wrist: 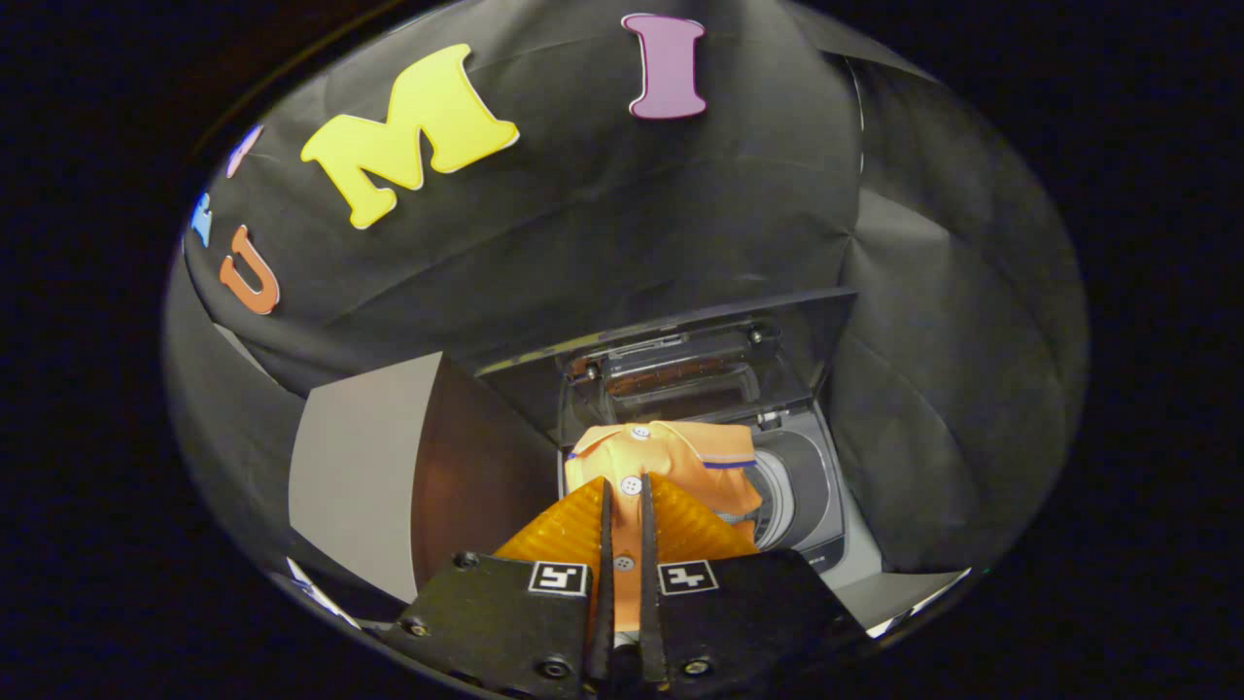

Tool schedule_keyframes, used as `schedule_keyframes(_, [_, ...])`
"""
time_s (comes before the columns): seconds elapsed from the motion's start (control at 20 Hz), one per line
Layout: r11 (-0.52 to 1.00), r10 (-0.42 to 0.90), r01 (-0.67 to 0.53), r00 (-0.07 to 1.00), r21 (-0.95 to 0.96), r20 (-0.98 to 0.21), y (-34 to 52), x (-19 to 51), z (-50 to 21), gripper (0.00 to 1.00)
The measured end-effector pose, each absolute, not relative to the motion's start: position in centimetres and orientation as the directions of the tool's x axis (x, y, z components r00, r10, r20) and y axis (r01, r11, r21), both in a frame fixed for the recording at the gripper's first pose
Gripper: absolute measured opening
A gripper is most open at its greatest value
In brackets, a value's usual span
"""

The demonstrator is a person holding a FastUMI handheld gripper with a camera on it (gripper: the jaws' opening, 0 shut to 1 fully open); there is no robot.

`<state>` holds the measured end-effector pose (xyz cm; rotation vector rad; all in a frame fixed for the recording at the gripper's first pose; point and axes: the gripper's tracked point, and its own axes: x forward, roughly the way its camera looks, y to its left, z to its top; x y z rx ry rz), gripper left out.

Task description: Put the clothes into the washing machine and then close the washing machine lid.

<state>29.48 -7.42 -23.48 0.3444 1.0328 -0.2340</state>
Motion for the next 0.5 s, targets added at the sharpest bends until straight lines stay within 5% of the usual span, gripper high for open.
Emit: schedule_keyframes(0.5, [0.931,-0.003,0.338,0.386,0.138,-0.922,-8.1,28.7,-26.3,0.14])
